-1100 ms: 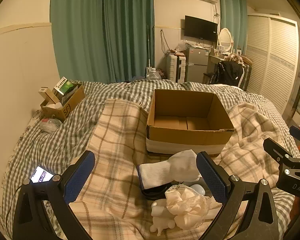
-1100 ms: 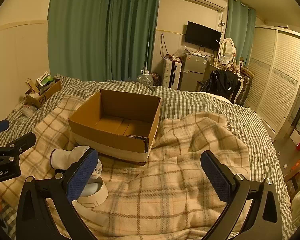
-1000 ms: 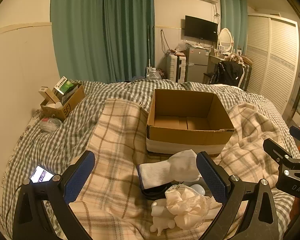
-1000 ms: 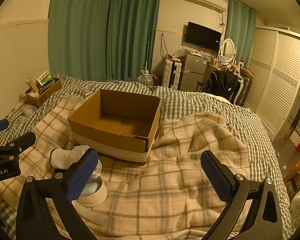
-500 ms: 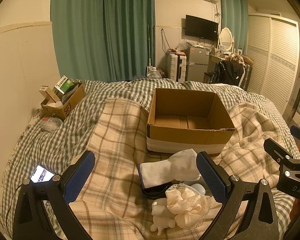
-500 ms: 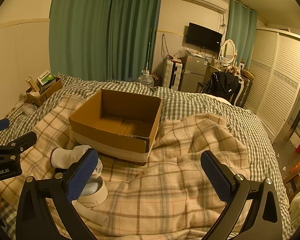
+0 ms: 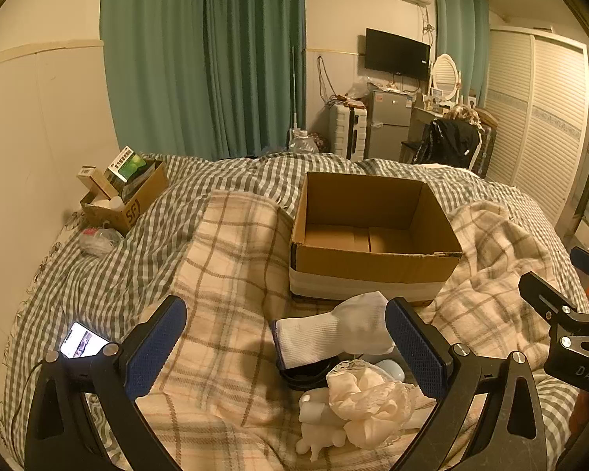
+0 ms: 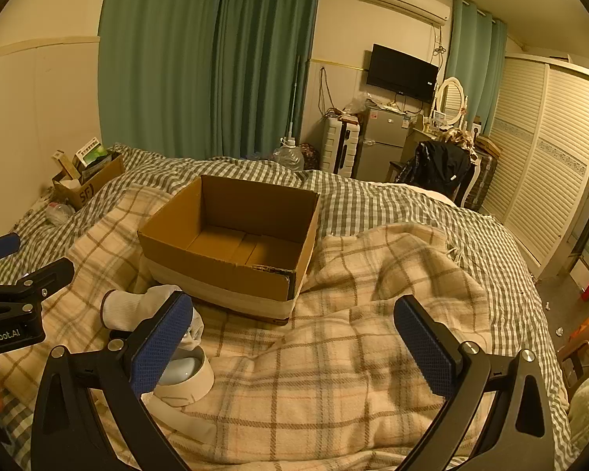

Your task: Organize objects

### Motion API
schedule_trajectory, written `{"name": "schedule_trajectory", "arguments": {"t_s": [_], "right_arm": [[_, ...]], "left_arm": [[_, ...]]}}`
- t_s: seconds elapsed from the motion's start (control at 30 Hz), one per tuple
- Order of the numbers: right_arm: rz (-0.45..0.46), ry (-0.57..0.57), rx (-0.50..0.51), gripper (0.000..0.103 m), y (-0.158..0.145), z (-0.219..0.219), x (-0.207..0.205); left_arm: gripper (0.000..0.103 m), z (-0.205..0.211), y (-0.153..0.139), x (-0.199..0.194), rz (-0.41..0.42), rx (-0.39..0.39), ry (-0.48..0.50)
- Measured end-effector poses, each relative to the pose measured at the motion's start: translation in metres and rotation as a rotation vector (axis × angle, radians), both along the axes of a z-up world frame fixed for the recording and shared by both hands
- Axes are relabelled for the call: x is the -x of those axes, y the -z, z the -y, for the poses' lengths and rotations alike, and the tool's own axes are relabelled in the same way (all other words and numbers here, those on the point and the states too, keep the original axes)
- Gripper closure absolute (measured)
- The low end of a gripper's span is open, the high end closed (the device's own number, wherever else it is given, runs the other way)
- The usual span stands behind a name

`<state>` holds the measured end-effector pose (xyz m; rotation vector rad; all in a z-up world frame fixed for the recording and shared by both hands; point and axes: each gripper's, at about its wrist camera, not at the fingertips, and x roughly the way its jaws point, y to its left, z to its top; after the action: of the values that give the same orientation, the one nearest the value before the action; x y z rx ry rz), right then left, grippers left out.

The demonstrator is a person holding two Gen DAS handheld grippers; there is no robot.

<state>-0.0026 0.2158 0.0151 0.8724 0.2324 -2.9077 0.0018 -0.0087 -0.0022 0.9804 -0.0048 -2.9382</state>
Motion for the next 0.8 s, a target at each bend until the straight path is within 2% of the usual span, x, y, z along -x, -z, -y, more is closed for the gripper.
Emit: {"name": "schedule_trajectory", "arguments": {"t_s": [0.8], "right_arm": [[0.002,-0.012,-0.007,0.0,-0.0002,-0.0001,-0.0006]], "left_arm": [[0.0,-0.0063,0.0018,0.0003,0.018,0.005,0.011]]}}
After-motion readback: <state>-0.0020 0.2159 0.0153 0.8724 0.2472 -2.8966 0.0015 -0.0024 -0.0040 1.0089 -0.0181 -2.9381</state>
